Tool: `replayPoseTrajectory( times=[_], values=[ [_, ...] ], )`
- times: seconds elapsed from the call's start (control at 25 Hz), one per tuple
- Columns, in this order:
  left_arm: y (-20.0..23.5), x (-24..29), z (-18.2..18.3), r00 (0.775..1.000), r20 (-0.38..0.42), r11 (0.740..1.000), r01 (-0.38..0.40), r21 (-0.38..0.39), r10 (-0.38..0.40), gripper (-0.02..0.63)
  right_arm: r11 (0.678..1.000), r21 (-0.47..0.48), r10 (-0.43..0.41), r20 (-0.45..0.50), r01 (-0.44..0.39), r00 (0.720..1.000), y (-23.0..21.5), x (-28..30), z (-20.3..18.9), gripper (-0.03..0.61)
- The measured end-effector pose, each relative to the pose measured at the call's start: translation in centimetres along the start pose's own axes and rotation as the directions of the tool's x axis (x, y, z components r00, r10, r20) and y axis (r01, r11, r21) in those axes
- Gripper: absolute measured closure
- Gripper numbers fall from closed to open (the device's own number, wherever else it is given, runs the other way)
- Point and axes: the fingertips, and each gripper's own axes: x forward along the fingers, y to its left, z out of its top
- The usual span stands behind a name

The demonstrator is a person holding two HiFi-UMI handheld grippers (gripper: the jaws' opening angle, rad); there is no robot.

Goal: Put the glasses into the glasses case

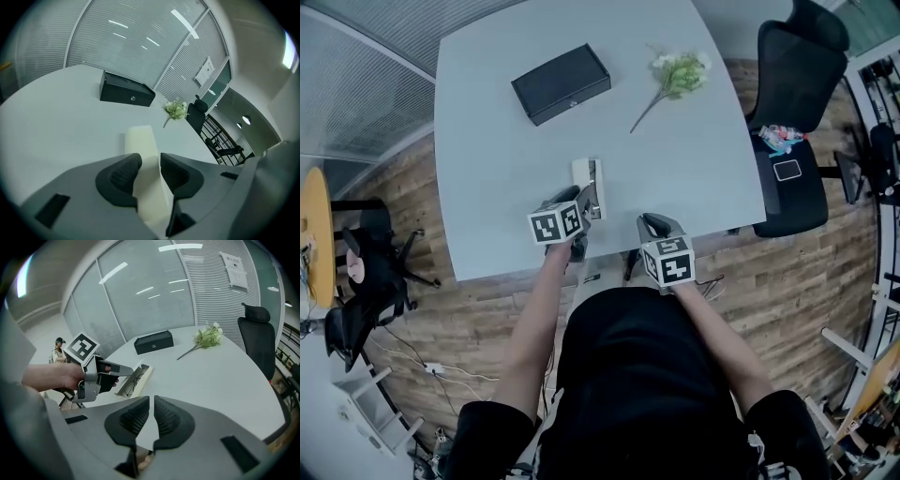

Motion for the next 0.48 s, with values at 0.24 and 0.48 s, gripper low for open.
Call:
replayPoseTrajectory(
  times=[0.24,0.48],
  values=[
    [-1.8,0.5,-0.7,1.0,0.011,1.0,-0.005,0.0,0.005,0.453,1.0,-0.01,0.0,-0.002,0.0,1.0,-1.4,-1.2,-1.0,0.532],
    [-2.6,0.4,-2.5,1.0,0.018,1.0,-0.014,-0.018,0.014,0.453,0.999,-0.043,0.008,-0.001,-0.008,1.0,-2.4,-2.5,-2.1,0.532]
  ],
)
